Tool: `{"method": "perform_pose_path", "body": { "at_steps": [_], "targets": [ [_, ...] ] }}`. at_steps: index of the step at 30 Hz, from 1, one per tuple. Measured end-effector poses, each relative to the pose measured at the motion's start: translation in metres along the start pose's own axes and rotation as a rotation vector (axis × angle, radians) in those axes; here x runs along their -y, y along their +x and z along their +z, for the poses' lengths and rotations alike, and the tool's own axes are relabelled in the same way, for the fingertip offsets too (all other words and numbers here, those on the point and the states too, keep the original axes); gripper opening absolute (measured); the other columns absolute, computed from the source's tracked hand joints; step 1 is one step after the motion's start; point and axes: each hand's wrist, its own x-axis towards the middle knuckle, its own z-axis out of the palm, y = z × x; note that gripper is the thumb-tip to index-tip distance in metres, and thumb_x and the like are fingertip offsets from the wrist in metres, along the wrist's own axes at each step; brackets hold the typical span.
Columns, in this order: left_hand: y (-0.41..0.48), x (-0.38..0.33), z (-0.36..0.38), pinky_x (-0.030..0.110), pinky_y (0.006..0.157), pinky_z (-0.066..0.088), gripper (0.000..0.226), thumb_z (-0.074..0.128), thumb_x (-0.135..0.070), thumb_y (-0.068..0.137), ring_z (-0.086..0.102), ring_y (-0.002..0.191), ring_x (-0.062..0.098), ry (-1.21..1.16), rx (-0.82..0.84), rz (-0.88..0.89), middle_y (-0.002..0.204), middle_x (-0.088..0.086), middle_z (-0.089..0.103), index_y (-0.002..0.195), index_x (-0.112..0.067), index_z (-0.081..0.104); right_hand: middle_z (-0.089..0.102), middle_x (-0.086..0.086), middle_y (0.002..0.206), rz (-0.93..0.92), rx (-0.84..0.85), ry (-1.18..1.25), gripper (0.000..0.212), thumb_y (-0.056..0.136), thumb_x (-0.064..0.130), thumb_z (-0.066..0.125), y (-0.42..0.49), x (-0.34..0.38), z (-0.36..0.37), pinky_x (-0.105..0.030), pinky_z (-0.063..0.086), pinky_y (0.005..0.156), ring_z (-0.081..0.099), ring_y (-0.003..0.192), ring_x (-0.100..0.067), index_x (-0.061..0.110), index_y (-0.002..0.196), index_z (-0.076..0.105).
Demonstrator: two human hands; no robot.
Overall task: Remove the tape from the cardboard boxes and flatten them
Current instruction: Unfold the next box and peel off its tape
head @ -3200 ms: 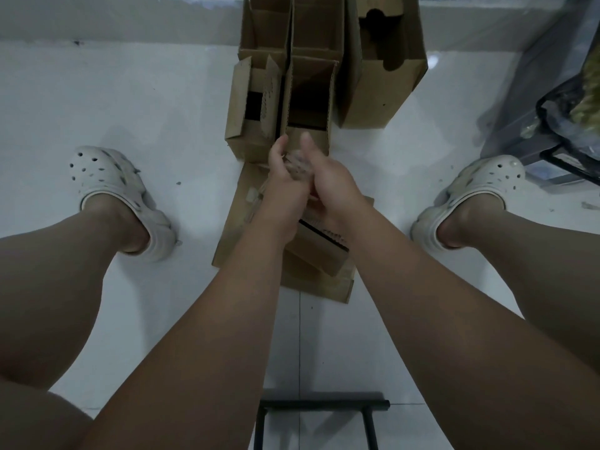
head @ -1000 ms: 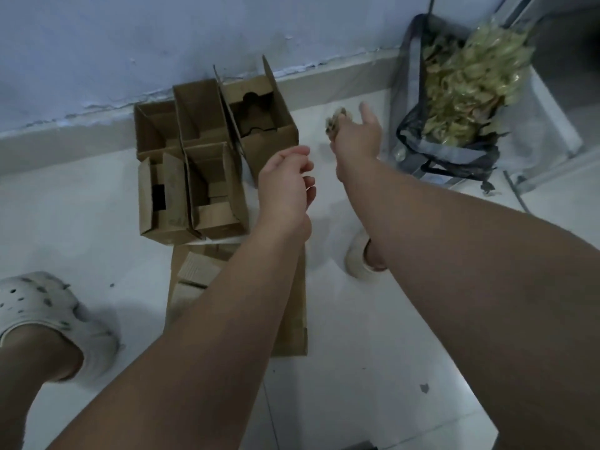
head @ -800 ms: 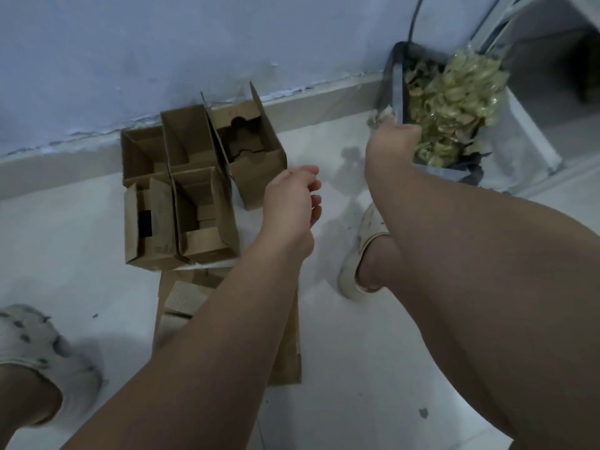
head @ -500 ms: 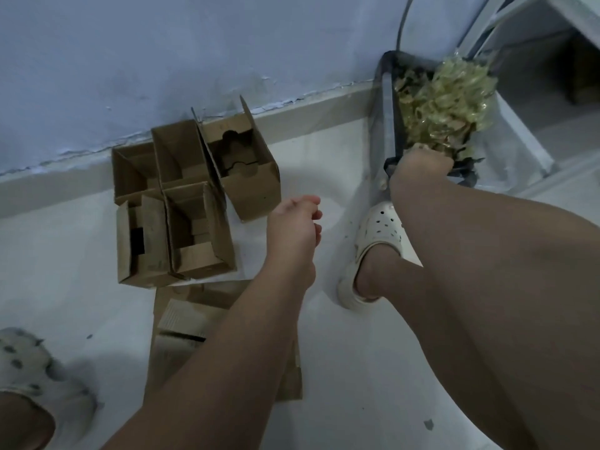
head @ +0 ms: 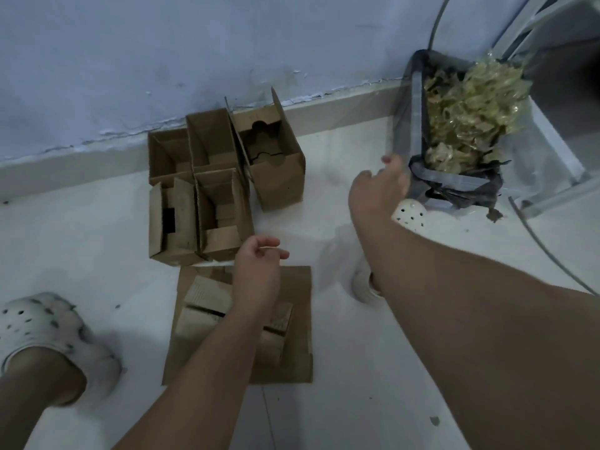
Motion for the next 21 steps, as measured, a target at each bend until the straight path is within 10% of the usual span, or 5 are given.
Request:
{"method": "perform_pose_path", "body": {
  "at_steps": [7,10,14,21],
  "targets": [
    [0.009,0.059,-0.07,0.038,0.085,0.04,0.032,0.052,-0.017,0.09,0.045,0.112,0.029,0.7,-0.397,0.051,0.128,0.009,0.046,0.122,-0.019,0.053,0.051,-0.006,0.122,-0.035,0.342,-0.036,0.031,0.098,0.032,0.05,-0.133,-0.071,0.075,-0.035,0.045,0.09,0.051,0.111,-0.024,0.023,0.128,0.046],
    [0.005,0.073,-0.09,0.047,0.096,0.038,0.052,0.053,-0.025,0.09,0.041,0.121,0.039,0.556,-0.313,-0.194,0.14,0.015,0.036,0.138,-0.013,0.037,0.047,-0.01,0.136,0.106,0.452,-0.147,0.049,0.097,0.045,0.049,-0.17,-0.098,0.075,-0.041,0.042,0.101,0.047,0.124,-0.03,0.022,0.14,0.04],
    [-0.005,0.083,-0.098,0.04,0.09,0.044,0.021,0.04,-0.013,0.094,0.051,0.101,0.035,0.415,-0.156,-0.223,0.124,0.022,0.05,0.112,-0.006,0.048,0.041,-0.006,0.149,0.361,0.68,0.079,0.074,0.092,0.052,0.058,-0.191,-0.113,0.063,-0.042,0.039,0.108,0.043,0.132,-0.03,0.024,0.151,0.024],
    [-0.021,0.089,-0.095,0.033,0.073,0.037,0.027,0.049,-0.029,0.096,0.047,0.087,0.022,0.142,-0.247,-0.267,0.1,0.005,0.052,0.114,-0.009,0.046,0.061,0.004,0.107,0.562,0.702,0.267,0.038,0.093,0.019,0.061,-0.189,-0.121,0.043,-0.037,0.053,0.076,0.059,0.097,-0.019,0.026,0.128,0.049]
  ]
}}
